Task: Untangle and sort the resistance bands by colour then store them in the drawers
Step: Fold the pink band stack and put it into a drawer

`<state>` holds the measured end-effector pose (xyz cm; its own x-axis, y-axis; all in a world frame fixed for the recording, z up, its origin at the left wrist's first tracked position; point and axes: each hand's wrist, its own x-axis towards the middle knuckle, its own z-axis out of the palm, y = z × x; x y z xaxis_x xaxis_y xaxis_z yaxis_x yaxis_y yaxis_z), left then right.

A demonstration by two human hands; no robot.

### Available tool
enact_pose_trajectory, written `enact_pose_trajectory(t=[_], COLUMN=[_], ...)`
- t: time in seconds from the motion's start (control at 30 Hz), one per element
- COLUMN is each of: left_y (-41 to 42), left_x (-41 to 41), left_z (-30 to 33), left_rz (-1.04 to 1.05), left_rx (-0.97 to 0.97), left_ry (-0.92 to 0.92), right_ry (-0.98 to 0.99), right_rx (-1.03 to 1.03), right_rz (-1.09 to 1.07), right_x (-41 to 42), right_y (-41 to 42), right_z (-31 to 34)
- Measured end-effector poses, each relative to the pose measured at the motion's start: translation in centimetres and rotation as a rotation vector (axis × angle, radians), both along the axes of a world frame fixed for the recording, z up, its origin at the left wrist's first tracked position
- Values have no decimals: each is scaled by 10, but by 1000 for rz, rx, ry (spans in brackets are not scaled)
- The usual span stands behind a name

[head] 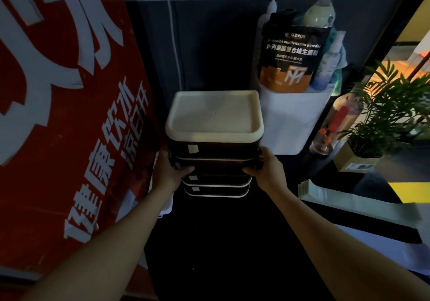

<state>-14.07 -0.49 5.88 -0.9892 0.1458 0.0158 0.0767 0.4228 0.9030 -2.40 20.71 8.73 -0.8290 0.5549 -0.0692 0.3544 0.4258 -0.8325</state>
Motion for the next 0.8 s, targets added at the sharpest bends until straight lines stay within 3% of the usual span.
enact_pose_trajectory(t=[0.2,0.63,0.8], left_y=[5,0,-3], left_x=[-6,16,25], left_z=[-5,-46,-56], left_rz=[70,-117,-37], left_rx=[28,106,161], left_ry=[43,-203,-186], right_ry=[39,-40,-10], right_rx=[21,-256,-236], right_rz=[-80,-4,-31], right_x=[-5,-4,6], right_y=[-1,-17,-29], right_z=[-9,-66,-68])
